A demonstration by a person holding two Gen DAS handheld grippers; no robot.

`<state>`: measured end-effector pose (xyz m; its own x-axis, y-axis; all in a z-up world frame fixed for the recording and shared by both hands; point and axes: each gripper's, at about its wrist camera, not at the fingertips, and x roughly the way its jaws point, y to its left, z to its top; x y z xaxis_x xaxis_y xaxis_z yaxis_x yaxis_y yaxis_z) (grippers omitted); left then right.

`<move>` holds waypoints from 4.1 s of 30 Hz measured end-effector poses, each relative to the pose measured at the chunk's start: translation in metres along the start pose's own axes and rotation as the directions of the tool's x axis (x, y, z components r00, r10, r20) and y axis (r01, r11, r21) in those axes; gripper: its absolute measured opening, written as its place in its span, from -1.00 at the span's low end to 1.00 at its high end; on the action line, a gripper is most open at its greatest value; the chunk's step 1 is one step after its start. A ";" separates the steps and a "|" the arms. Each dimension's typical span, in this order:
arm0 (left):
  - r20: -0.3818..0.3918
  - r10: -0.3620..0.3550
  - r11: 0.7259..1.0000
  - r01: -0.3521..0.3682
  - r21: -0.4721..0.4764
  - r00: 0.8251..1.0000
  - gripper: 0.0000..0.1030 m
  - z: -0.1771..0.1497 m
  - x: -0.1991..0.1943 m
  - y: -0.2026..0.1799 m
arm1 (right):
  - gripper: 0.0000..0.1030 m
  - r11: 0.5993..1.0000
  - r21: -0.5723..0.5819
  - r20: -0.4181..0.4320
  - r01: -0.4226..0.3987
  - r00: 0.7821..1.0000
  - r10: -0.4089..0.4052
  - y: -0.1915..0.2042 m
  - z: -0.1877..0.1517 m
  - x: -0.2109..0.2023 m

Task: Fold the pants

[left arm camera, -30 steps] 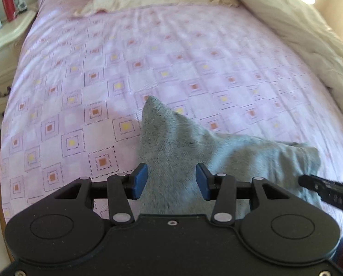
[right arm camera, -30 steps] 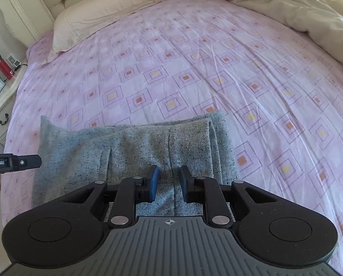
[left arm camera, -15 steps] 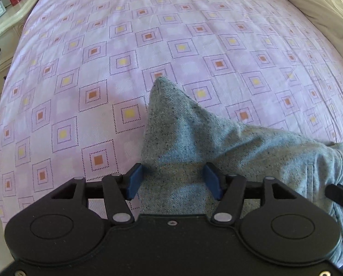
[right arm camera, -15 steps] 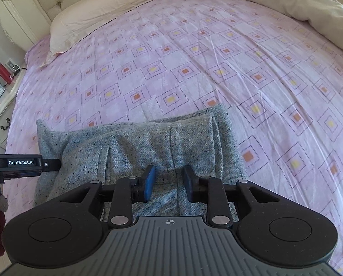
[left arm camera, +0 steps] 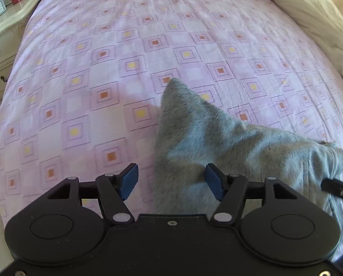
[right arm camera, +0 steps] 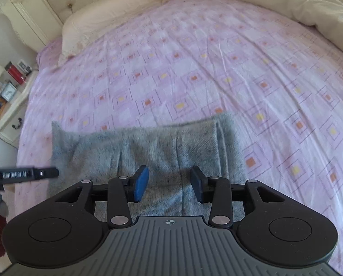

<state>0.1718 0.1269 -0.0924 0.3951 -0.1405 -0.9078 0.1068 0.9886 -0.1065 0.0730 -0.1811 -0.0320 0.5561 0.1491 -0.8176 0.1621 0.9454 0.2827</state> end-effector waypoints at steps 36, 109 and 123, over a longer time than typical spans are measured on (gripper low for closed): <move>0.006 -0.124 0.992 0.124 -0.017 0.992 0.46 -0.048 0.017 0.013 | -0.29 0.924 -0.276 -0.288 -0.264 0.940 0.182 -0.045 0.017 0.024; 0.252 0.147 0.986 -0.123 -0.109 0.956 0.04 -0.079 -0.058 -0.010 | -0.50 0.932 -0.361 0.260 -0.024 0.958 0.125 0.092 -0.037 0.017; 0.272 0.149 0.986 -0.121 -0.117 0.951 0.04 -0.079 -0.063 -0.010 | -0.50 0.934 -0.355 0.254 -0.034 0.958 0.132 0.093 -0.037 0.016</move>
<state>0.0738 0.1302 -0.0660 0.6394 -0.0015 -0.7689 -0.0488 0.9979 -0.0425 0.0671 -0.0802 -0.0371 0.7612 0.1940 -0.6188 -0.1570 0.9810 0.1143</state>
